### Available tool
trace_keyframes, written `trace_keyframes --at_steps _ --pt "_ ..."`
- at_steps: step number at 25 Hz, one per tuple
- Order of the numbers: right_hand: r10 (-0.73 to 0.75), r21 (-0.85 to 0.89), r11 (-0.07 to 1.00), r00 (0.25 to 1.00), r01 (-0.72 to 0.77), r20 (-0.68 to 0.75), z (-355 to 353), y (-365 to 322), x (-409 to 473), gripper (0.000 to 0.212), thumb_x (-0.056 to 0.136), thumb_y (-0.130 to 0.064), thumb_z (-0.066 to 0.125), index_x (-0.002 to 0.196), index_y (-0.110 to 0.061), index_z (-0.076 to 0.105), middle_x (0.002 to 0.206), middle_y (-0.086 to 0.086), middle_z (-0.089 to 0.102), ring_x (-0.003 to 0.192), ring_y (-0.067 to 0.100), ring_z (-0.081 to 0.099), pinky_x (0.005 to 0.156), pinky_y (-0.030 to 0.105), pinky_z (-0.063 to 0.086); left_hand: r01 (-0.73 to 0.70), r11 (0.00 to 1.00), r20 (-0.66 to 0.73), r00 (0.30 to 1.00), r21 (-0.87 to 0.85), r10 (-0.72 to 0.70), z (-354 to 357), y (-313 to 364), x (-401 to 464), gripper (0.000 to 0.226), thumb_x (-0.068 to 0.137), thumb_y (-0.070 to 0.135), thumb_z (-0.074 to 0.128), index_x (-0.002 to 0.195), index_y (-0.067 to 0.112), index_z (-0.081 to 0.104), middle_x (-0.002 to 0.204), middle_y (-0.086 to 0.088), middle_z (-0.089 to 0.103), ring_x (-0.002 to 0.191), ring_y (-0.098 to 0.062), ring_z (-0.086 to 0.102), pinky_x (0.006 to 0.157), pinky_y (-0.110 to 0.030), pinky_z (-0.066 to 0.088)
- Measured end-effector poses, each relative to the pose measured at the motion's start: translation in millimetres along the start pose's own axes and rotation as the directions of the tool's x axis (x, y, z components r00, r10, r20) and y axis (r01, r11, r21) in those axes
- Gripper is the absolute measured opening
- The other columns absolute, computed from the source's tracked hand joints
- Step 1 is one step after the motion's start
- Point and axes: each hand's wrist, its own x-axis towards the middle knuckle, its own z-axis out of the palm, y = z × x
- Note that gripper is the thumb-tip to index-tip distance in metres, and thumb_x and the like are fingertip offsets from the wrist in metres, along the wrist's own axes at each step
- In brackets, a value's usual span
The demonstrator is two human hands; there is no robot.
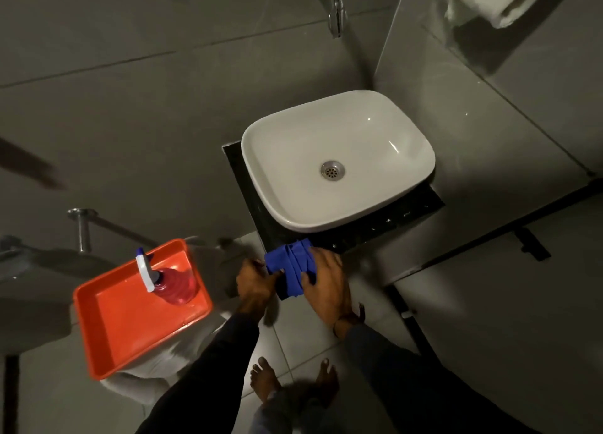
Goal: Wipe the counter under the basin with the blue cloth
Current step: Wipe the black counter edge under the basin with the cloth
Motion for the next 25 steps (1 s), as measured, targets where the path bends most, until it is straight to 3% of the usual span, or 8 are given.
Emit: trace_keyframes --at_steps 3,5,7,11,13,17,19,25 --pt "-0.3 -0.255 0.902 0.931 0.348 0.211 23.6 1.2 -6.4 0.062 0.093 -0.019 0.063 0.151 -0.01 0.041 0.156 0.011 0.045 0.148 0.029 0.039 0.122 0.036 0.018 -0.01 1.0 0.019 1.0 0.014 0.009 -9.8 -7.5 16.2 0.059 0.069 0.034 0.09 0.108 0.016 0.05 0.105 -0.003 0.058 0.096 -0.023 0.058 0.075 -0.032 0.046" --pt "-0.321 -0.32 0.851 0.895 0.416 0.312 34.1 4.1 -4.5 0.067 0.095 -0.021 0.057 0.156 -0.011 0.03 0.163 0.012 0.034 0.154 0.031 0.027 0.124 0.042 0.006 -0.074 0.997 0.005 0.997 -0.004 0.074 -22.5 -3.6 27.2 0.051 0.075 0.031 0.087 0.109 0.015 0.052 0.099 -0.002 0.058 0.099 -0.028 0.061 0.074 -0.032 0.044" --pt "-0.333 -0.339 0.837 0.89 0.431 0.31 39.1 8.9 -0.7 0.066 0.094 -0.024 0.058 0.154 -0.011 0.035 0.162 0.012 0.035 0.153 0.032 0.029 0.123 0.046 0.008 -0.195 0.98 -0.048 0.979 0.036 0.197 -37.3 13.0 39.6 0.041 0.084 0.026 0.079 0.113 0.007 0.056 0.101 -0.008 0.06 0.102 -0.034 0.063 0.082 -0.041 0.05" --pt "-0.35 -0.28 0.861 0.894 0.425 0.279 40.6 21.0 -3.0 0.061 0.095 -0.027 0.051 0.153 -0.014 0.038 0.163 0.008 0.035 0.154 0.027 0.027 0.127 0.046 0.024 -0.597 0.751 -0.095 0.762 0.283 0.641 -37.1 80.7 43.1 0.039 0.099 0.028 0.055 0.126 0.0 0.056 0.127 -0.021 0.056 0.12 -0.038 0.055 0.101 -0.042 0.044" --pt "-0.362 -0.236 0.871 0.887 0.431 0.287 39.6 29.3 -1.0 0.063 0.095 -0.026 0.05 0.155 -0.017 0.035 0.164 0.006 0.033 0.155 0.025 0.024 0.127 0.042 0.024 -0.686 0.641 -0.037 0.672 0.344 0.739 -19.8 119.3 40.2 0.049 0.102 0.033 0.045 0.142 0.005 0.048 0.149 -0.017 0.048 0.141 -0.033 0.042 0.118 -0.043 0.033" --pt "-0.347 -0.168 0.901 0.898 0.399 0.269 16.2 59.2 15.4 0.061 0.097 -0.025 0.048 0.155 -0.02 0.034 0.164 0.003 0.034 0.155 0.022 0.025 0.127 0.039 0.025 -0.618 0.48 0.182 0.711 0.623 0.679 16.4 146.6 47.8 0.067 0.104 0.048 0.017 0.161 0.014 0.022 0.172 -0.005 0.013 0.161 -0.025 0.003 0.129 -0.054 0.001" --pt "-0.341 -0.167 0.908 0.909 0.385 0.239 -5.1 81.0 28.0 0.059 0.095 -0.025 0.05 0.153 -0.019 0.04 0.164 0.001 0.035 0.155 0.021 0.027 0.127 0.04 0.026 -0.549 0.402 0.165 0.717 0.733 0.678 24.3 142.6 52.2 0.071 0.101 0.052 0.012 0.161 0.014 0.024 0.172 -0.004 0.015 0.161 -0.024 0.003 0.128 -0.056 0.001" --pt "-0.315 -0.139 0.928 0.927 0.346 0.206 -84.7 160.4 86.0 0.056 0.094 -0.021 0.058 0.148 -0.015 0.048 0.159 0.003 0.042 0.151 0.024 0.034 0.125 0.042 0.03 -0.515 0.368 0.09 0.665 0.774 0.741 27.1 132.2 60.9 0.071 0.099 0.054 0.024 0.155 0.012 0.038 0.167 -0.01 0.03 0.159 -0.031 0.017 0.128 -0.056 0.006"
